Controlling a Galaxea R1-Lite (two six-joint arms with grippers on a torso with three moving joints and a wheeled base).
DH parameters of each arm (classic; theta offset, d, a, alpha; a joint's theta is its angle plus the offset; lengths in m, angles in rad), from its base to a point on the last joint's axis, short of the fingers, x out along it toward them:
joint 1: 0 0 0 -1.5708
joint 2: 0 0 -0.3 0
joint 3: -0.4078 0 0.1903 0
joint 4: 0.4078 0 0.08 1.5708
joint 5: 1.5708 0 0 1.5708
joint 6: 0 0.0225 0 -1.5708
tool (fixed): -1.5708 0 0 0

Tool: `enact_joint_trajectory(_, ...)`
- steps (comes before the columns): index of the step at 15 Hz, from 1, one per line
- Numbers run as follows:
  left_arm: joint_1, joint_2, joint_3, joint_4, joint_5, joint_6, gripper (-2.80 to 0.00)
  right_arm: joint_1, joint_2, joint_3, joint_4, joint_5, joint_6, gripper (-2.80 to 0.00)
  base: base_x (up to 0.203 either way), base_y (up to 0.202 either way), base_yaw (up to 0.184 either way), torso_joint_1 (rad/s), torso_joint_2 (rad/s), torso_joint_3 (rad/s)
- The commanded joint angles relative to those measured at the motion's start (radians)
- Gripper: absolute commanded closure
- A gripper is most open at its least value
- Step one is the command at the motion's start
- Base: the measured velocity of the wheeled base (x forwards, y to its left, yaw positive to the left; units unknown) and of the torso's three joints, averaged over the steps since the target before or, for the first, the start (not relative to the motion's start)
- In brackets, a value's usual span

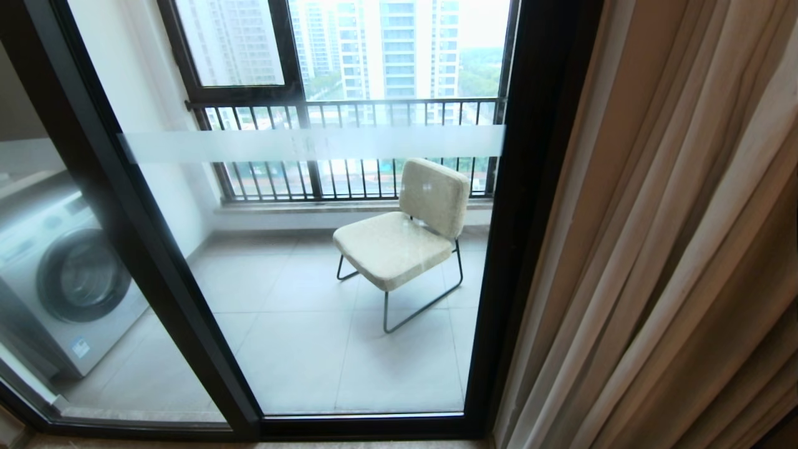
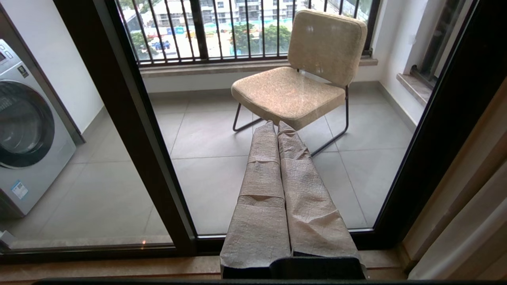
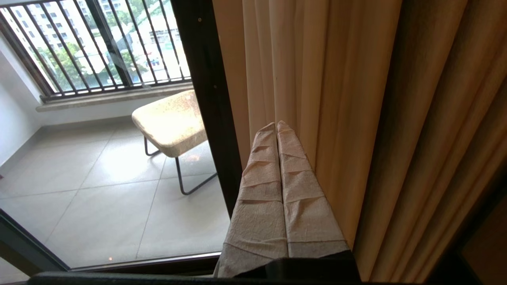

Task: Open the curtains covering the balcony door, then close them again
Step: Close the inner curtains on both sides

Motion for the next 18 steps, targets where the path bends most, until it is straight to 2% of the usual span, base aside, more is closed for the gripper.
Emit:
enact_joint_trajectory(1, 0.0, 0.0, 0.0, -0.001, 0.0, 0.0, 0.0, 0.006, 0.149, -0.044, -0.071, 0.0, 0.0, 0.0, 0.0, 0.0, 0.0, 0.0, 0.0, 0.0)
enact_joint_trajectory(6, 0.0, 0.0, 0.0, -0.001, 0.0, 0.0, 0.0, 0.044, 0.352, -0.169, -0.266, 0.0, 0.0, 0.0, 0.0, 0.0, 0.0, 0.0, 0.0, 0.0)
enact_joint_trajectory(7, 0.0, 0.0, 0.0, -0.001, 0.0, 0.0, 0.0, 0.055, 0.389, -0.206, -0.294, 0.0, 0.001, -2.8, 0.0, 0.0, 0.0, 0.0, 0.0, 0.0)
enact_joint_trajectory(14, 0.0, 0.0, 0.0, -0.001, 0.0, 0.001, 0.0, 0.06, 0.591, -0.433, -0.317, 0.002, 0.017, -2.8, 0.0, 0.0, 0.0, 0.0, 0.0, 0.0)
enact_joint_trajectory(18, 0.0, 0.0, 0.0, -0.001, 0.0, 0.0, 0.0, 0.029, 0.767, -0.604, -0.321, -0.001, 0.034, -2.8, 0.0, 0.0, 0.0, 0.0, 0.0, 0.0)
